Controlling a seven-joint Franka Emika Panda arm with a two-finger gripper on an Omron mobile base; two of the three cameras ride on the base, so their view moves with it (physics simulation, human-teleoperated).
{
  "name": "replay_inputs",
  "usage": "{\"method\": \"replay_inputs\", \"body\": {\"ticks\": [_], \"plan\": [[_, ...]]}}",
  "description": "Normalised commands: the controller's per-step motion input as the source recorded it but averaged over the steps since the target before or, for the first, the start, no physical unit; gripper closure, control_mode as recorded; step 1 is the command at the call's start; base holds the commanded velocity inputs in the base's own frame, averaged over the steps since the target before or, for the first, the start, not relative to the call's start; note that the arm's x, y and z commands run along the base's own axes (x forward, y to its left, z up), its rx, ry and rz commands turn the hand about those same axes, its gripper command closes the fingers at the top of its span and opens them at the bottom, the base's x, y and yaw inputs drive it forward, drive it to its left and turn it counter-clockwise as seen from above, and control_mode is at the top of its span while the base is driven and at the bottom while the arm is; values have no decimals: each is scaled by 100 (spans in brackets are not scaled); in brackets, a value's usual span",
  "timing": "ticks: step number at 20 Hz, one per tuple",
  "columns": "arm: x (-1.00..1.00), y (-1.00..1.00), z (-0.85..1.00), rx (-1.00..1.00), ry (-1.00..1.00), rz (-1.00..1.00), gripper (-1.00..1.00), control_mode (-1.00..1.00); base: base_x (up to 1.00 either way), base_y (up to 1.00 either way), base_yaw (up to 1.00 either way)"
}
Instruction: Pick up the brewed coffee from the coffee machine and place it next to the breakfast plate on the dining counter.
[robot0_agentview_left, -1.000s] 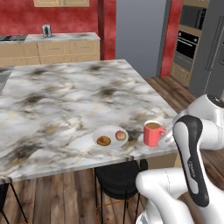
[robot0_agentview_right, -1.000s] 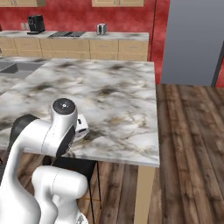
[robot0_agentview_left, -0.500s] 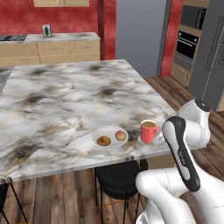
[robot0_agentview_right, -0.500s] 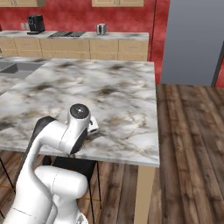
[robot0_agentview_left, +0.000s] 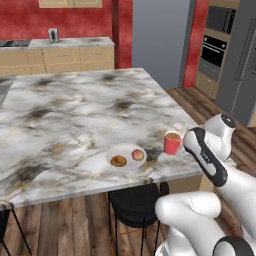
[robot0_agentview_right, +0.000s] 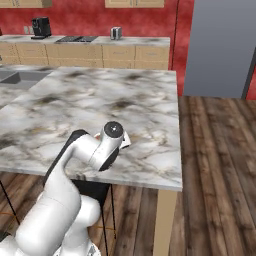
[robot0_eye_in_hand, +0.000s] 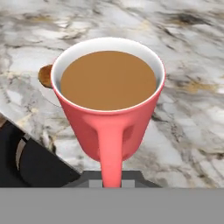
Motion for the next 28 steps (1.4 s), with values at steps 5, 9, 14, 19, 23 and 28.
{"method": "replay_inputs", "body": {"ticks": [5, 9, 14, 19, 23, 28], "plan": [[79, -1, -15, 0, 1, 0, 100, -100, 0, 0, 0], [52, 0, -18, -1, 5, 0, 100, -100, 0, 0, 0], [35, 4, -33, -5, 5, 0, 100, -100, 0, 0, 0], [19, 4, -51, -4, 0, 2, 100, -100, 0, 0, 0], [10, 0, -54, -1, 0, 1, 100, -100, 0, 0, 0], [11, 4, -52, -2, 0, 1, 100, -100, 0, 0, 0]]}}
